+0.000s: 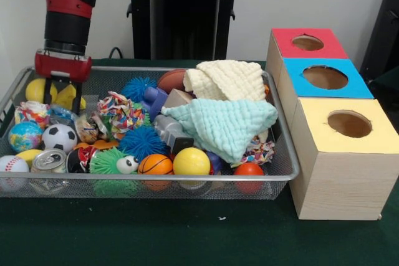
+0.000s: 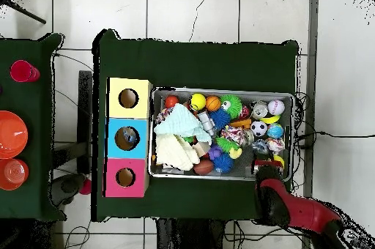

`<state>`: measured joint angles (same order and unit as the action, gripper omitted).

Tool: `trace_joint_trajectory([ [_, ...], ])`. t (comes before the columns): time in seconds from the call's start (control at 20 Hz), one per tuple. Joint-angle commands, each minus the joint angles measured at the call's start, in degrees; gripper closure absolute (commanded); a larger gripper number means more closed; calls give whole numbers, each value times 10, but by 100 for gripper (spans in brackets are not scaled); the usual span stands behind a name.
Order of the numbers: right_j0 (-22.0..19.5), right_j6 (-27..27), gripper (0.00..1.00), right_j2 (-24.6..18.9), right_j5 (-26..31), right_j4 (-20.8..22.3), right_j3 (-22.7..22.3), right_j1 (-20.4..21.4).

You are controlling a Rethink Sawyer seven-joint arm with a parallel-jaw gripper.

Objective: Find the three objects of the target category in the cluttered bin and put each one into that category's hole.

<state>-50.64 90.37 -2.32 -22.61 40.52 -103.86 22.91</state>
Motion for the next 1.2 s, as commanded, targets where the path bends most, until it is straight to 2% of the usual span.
trace_joint_trajectory([
  [0.05, -30, 88, 0, -97, 95, 25, 4, -63],
  [0.35, -26, 72, 0, -95, 90, 28, 4, -61],
  [0.4, -26, 69, 100, -96, 90, 30, 4, -61],
  [0.75, -10, 57, 100, -84, 115, 20, -7, -40],
  [1.1, -3, 60, 100, -78, 116, 14, -13, -31],
  [1.2, 5, 62, 100, -72, 124, 6, -23, -16],
])
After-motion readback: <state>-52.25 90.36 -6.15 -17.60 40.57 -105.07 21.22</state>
